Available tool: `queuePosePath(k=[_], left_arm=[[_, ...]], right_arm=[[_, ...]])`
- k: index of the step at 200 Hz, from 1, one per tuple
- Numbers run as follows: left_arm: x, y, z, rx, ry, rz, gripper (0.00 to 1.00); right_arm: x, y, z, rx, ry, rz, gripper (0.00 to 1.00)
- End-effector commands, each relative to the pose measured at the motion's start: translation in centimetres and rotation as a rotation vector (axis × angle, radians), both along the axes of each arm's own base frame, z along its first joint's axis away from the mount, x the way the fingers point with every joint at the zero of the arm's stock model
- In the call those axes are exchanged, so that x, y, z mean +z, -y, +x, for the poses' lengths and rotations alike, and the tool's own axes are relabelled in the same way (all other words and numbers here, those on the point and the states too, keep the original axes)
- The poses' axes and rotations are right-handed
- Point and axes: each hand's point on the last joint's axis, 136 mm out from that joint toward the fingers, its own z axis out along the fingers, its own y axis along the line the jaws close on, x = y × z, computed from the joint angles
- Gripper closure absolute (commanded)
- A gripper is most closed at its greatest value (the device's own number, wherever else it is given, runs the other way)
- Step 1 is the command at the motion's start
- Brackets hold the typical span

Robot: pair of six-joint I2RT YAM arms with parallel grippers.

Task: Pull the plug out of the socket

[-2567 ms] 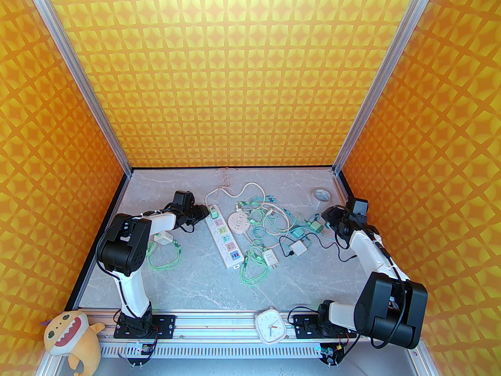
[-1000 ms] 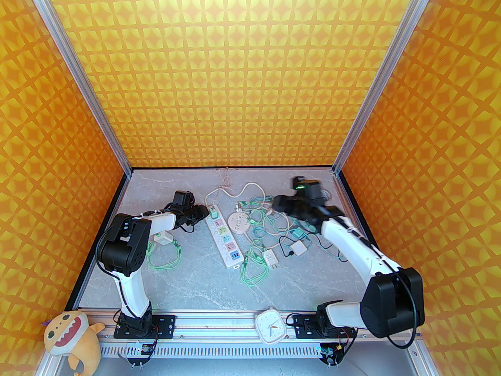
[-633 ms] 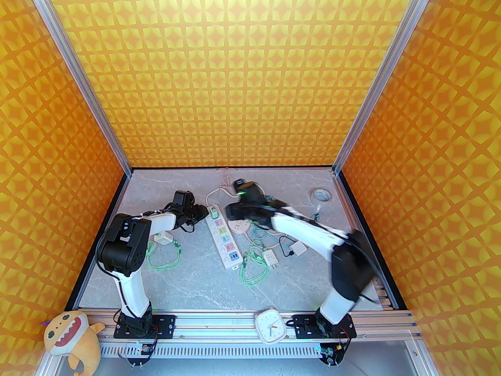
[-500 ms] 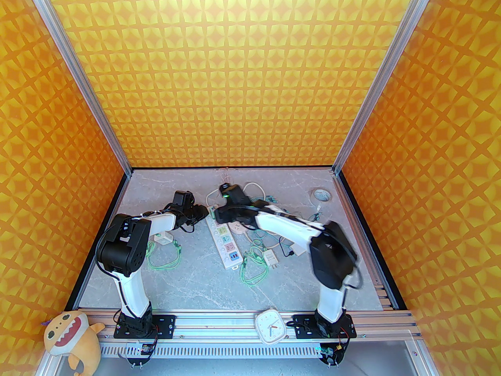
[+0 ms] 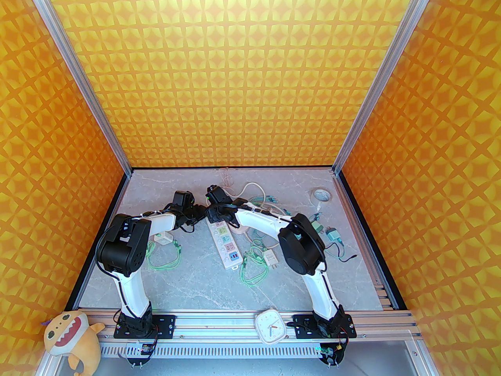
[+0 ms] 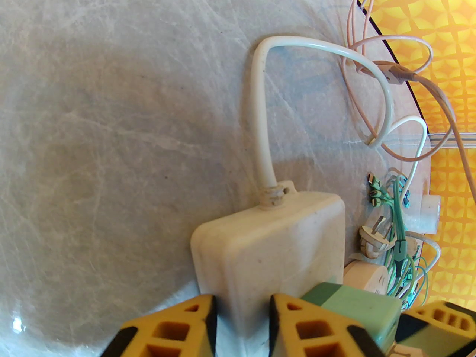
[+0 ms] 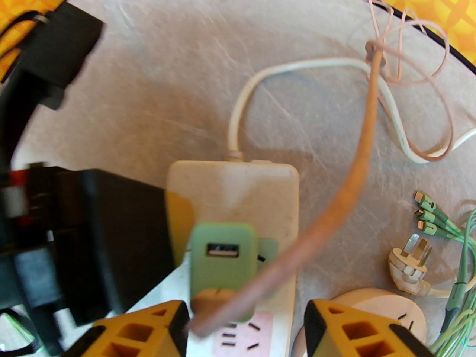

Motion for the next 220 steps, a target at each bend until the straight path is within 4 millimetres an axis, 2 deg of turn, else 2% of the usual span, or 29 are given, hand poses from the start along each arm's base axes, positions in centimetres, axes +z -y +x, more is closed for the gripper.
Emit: queuePosePath(k=[1, 45, 104, 118, 124, 181, 220], left_arm=[[-2.7, -0.6, -2.0, 0.006, -0.094, 0.029, 0.74], [-2.8, -0.6, -2.0, 0.004, -0.097, 0.027, 0.75], [-2.7, -0.5, -2.0, 0.0, -0.096, 0.024, 0.74], [-2.8, -0.5, -1.9, 0.001, -0.098, 0.024, 0.75], [-2.8, -0.5, -2.0, 0.0, -0.099, 0.024, 0.75], [-3.2, -0.5, -2.1, 0.002, -0.117, 0.027, 0.75], [-3.6, -0.6, -2.2, 0.002, -0.134, 0.033, 0.75]], right_arm=[[-0.1, -0.2, 0.9, -0.007, 0.018, -0.016, 0.46], [-1.0, -1.0, 1.7, 0.008, 0.022, -0.028, 0.52], [-2.1, -1.2, 2.2, 0.016, 0.023, -0.051, 0.56], [-2.2, -1.3, 2.1, 0.024, 0.023, -0.052, 0.73], [-2.0, -1.3, 2.1, 0.027, 0.024, -0.052, 0.75], [-0.7, -0.8, 1.9, 0.026, 0.051, -0.057, 0.75], [0.4, -0.3, 1.6, 0.02, 0.114, -0.139, 0.75]])
